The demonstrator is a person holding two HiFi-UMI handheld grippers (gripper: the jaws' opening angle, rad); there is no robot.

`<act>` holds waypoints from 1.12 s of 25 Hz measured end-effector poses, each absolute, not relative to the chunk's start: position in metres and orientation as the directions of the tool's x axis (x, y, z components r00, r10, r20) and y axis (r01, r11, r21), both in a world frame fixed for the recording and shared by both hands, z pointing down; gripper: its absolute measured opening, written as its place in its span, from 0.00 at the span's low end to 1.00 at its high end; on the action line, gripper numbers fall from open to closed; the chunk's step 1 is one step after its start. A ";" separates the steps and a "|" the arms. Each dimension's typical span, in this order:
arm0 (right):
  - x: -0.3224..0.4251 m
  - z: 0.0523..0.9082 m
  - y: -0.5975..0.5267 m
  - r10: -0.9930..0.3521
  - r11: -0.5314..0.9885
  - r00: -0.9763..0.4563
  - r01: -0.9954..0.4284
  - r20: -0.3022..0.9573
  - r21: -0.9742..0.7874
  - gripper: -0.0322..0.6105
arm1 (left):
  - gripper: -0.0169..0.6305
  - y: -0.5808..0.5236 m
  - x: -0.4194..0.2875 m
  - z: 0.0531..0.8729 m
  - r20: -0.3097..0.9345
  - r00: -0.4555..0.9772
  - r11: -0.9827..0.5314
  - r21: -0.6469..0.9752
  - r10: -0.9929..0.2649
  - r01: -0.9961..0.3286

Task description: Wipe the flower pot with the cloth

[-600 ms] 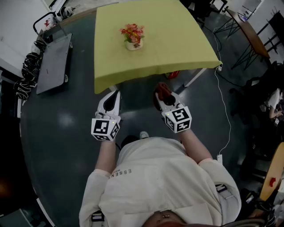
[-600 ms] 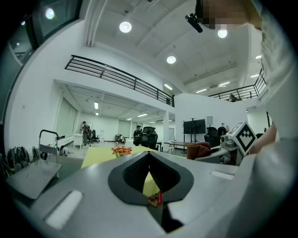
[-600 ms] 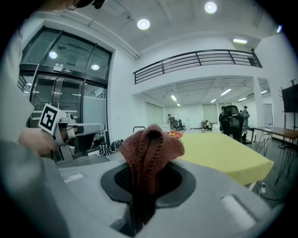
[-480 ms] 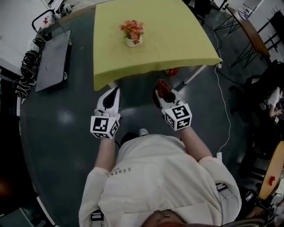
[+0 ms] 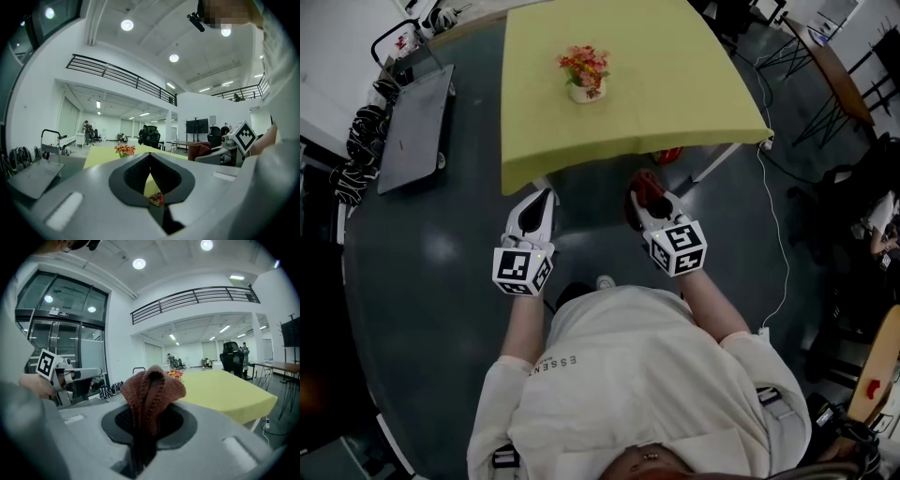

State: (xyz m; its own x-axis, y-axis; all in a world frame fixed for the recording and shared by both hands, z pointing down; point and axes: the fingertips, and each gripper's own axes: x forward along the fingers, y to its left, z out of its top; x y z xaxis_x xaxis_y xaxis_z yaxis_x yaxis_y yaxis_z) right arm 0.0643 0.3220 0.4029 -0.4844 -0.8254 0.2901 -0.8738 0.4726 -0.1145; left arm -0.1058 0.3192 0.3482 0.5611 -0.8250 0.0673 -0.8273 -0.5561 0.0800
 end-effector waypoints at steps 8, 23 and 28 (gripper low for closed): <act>0.065 0.414 0.302 -0.811 0.473 -0.493 -0.870 0.316 -0.141 0.14 | 0.05 0.306 -0.111 0.357 0.091 0.544 -0.536 0.098 -0.834 -0.838; 0.083 0.458 0.172 -0.774 0.441 -0.464 -0.883 0.430 -0.160 0.14 | 0.05 0.162 -0.096 0.410 0.188 0.584 -0.563 0.154 -0.790 -0.812; 0.087 0.474 0.095 -0.738 0.434 -0.460 -0.884 0.494 -0.175 0.14 | 0.05 0.079 -0.088 0.423 0.210 0.604 -0.574 0.190 -0.769 -0.797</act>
